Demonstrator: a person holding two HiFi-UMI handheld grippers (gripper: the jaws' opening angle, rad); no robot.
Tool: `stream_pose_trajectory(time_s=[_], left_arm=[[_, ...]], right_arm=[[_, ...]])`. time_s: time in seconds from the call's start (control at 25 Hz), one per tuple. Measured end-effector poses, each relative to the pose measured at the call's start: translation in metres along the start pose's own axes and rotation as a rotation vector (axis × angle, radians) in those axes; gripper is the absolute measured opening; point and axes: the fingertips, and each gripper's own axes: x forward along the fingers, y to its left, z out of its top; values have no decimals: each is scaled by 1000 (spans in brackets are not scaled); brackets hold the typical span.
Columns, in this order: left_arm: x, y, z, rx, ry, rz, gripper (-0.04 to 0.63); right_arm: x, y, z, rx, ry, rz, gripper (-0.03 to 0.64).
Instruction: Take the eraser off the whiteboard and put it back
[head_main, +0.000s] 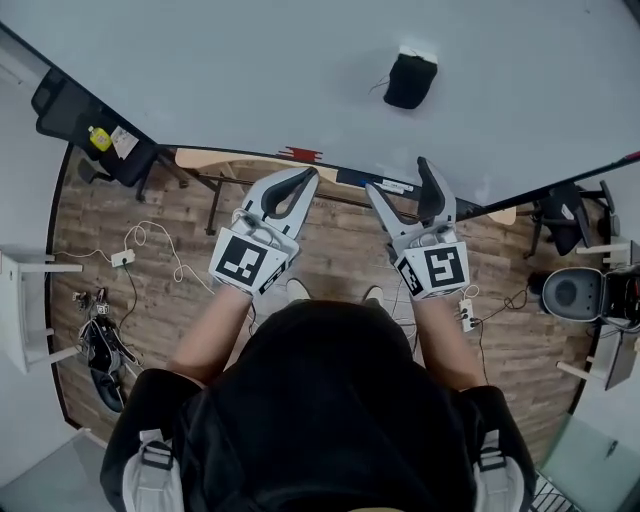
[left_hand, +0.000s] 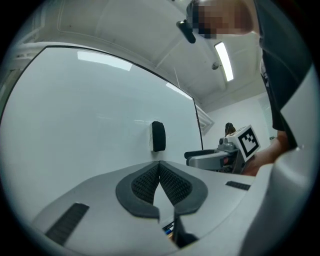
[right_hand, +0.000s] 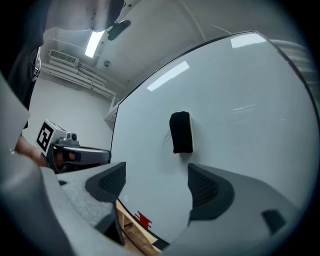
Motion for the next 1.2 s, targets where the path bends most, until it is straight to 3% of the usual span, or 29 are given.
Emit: stream_pose_trajectory(time_s=[0.28, 0.56, 1.2], left_arm=[[-8, 16, -4, -18, 0, -69, -6], [-7, 30, -8, -33, -4, -103, -6], [52, 45, 14, 22, -31, -68, -6]], right_arm=[[3, 3, 1, -2, 2, -117, 373], [9, 3, -1, -6, 2, -177, 373], [55, -51, 52, -115, -143, -274, 373]])
